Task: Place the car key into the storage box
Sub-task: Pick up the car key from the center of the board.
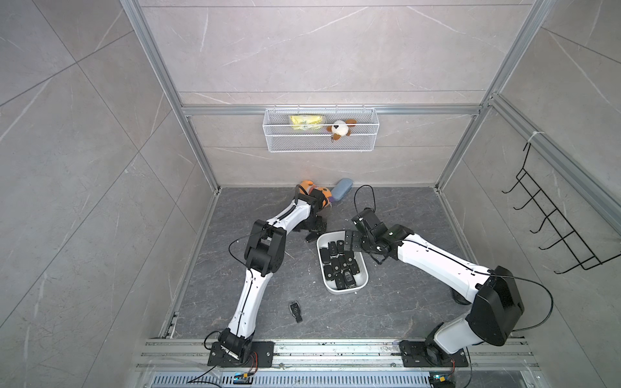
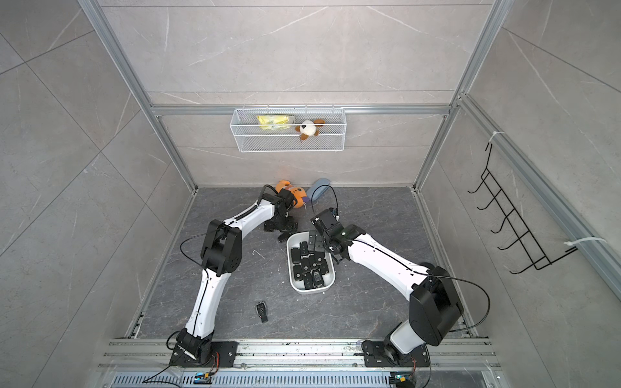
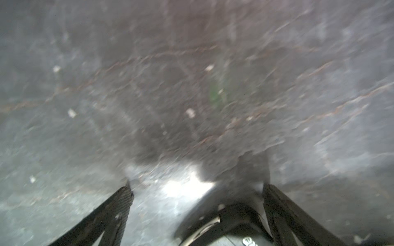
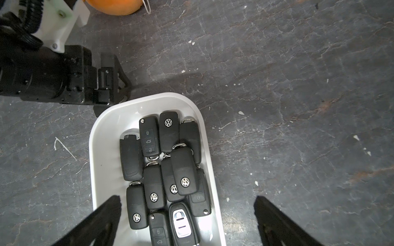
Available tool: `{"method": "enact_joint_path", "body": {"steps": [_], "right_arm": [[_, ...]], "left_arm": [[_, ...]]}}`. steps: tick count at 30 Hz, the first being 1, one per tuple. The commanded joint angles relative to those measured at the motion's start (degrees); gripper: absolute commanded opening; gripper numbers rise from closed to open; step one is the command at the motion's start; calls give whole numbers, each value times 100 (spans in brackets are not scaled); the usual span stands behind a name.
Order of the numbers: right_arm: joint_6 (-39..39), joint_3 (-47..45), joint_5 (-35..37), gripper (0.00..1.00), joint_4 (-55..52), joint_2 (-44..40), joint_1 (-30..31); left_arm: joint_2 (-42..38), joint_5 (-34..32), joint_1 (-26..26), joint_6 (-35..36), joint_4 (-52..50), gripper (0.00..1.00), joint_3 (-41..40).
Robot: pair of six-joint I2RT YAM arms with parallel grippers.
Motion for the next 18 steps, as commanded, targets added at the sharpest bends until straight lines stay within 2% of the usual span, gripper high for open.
{"method": "enact_joint_path", "body": {"steps": [1, 5, 13, 18], "right_arm": [[86, -97, -40, 100, 43, -143, 59], [108, -104, -59, 100, 55, -143, 95], [135, -133, -51, 100, 75, -143, 164], [155, -155, -56, 99, 105, -100, 195]], "left_arm": [[-417, -227, 89, 183, -280, 97, -425], [-656, -258, 105, 202, -163, 96, -761], [-1166, 390, 101, 340, 358, 95, -1485], [-1313, 623, 98, 325, 452, 94, -1645]]}}
